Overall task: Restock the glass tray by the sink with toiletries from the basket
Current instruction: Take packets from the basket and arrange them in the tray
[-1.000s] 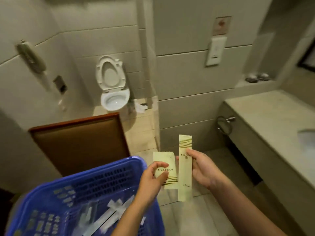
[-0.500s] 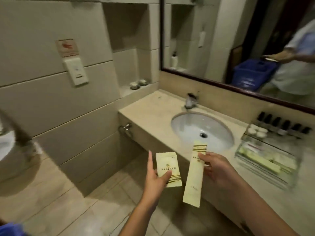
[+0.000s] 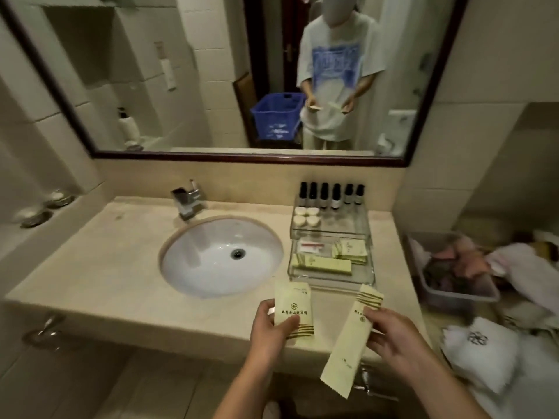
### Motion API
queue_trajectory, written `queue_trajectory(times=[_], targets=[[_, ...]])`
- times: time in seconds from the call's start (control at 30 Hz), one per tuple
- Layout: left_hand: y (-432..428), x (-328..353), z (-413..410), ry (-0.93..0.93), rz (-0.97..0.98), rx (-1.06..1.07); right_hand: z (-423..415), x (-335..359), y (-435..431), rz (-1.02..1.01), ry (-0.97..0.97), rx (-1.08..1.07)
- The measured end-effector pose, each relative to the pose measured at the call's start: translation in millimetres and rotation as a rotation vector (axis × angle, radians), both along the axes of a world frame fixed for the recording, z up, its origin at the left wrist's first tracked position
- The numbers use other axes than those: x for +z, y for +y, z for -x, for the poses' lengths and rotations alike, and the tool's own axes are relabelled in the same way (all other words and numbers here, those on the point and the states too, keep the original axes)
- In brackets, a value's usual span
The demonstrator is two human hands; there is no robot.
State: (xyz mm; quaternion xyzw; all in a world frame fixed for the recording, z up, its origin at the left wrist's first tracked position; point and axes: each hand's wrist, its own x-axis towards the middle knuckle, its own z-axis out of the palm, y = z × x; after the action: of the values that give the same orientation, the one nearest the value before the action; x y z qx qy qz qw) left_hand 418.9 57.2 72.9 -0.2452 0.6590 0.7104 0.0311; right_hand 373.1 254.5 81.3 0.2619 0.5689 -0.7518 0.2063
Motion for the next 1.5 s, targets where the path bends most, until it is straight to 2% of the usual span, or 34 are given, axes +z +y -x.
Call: queue_trajectory(times=[0.27, 0.4, 0.6, 0.77, 1.1, 1.33, 1.5], targets=[[13.4, -31.4, 132.7, -0.073, -0.033, -0.251, 98.1, -19.1, 25.6, -0.046, -0.069, -0.262], [-1.9, -50.6, 198.2, -0.114, -0.009, -0.328, 157.8, -31.0, 8.1, -0.097, -0.085, -0.288], [-20.9, -83.9, 254.8, -0.192, -0.017, -0.351, 201.3, -59.3, -22.0, -0.051, -0.131, -0.327], [-18.5, -99.1, 267.5, -0.304, -0.003, -0.393, 203.9, -85.0, -22.0, -0.059, -0.227, -0.37], [-7.4, -105.7, 258.6, -0.349, 0.07, -0.454, 209.7, -99.6, 7.7, -0.083, -0.333, -0.319], [0.5, -111.2, 238.9, -0.432, 0.092, -0.57, 219.9, -97.3, 37.2, -0.092, -0.25, -0.251], [7.5, -116.9, 235.1, -0.464, 0.117, -0.517, 231.2, -91.9, 33.4, -0.079, -0.182, -0.122]])
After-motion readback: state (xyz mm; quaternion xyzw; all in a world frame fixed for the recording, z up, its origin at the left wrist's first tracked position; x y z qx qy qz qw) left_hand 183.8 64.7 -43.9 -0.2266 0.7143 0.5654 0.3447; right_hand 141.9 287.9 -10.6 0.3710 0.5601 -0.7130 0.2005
